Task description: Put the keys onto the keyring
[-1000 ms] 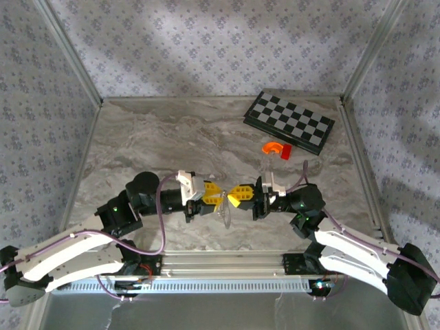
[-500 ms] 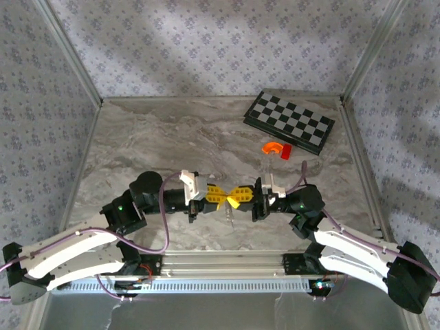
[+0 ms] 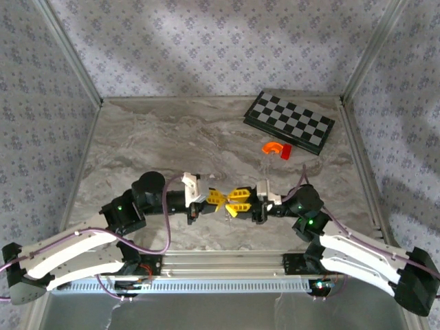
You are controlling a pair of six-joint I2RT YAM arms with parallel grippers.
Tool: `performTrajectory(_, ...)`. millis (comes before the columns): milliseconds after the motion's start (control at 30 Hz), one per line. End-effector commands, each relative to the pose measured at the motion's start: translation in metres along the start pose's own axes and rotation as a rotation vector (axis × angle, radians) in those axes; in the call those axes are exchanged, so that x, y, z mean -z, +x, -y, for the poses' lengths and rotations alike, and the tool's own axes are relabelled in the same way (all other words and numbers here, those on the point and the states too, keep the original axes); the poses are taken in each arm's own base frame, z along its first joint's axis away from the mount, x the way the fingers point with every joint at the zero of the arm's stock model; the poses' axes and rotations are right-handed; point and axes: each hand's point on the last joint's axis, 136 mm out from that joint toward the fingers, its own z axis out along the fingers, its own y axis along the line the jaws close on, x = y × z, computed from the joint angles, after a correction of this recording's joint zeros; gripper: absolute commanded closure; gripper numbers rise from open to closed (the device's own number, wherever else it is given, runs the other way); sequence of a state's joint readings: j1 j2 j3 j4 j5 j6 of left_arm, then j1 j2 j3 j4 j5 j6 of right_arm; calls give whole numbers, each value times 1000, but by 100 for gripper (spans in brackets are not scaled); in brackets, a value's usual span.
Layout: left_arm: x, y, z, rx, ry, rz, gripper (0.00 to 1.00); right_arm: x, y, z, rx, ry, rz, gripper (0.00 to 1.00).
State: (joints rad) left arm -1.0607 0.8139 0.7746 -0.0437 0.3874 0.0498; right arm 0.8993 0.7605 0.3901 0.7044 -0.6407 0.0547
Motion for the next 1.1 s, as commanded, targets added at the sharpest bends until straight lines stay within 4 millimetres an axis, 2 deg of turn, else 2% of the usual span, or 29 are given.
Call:
performTrajectory(0,6,-13,-3,-50,-29,-30,100,-2,16,-2,123,29,-150,71)
performTrajectory(267,11,1,-3,-65,-28,-168,100,-2,28,2,179,83,-221,72)
performTrajectory(633,14,15,-5,-74,-33,-279,100,-4,30,-1,194,77,-248,74)
performTrajectory(833,12,21,-8,-74,-43,-307,100,-3,25,-6,193,57,-234,71)
performTrajectory(967,12,21,-9,-76,-45,-306,100,-3,19,-8,189,47,-225,65)
performTrajectory(1067,11,22,-9,-77,-45,-310,100,-3,16,-6,195,62,-218,64)
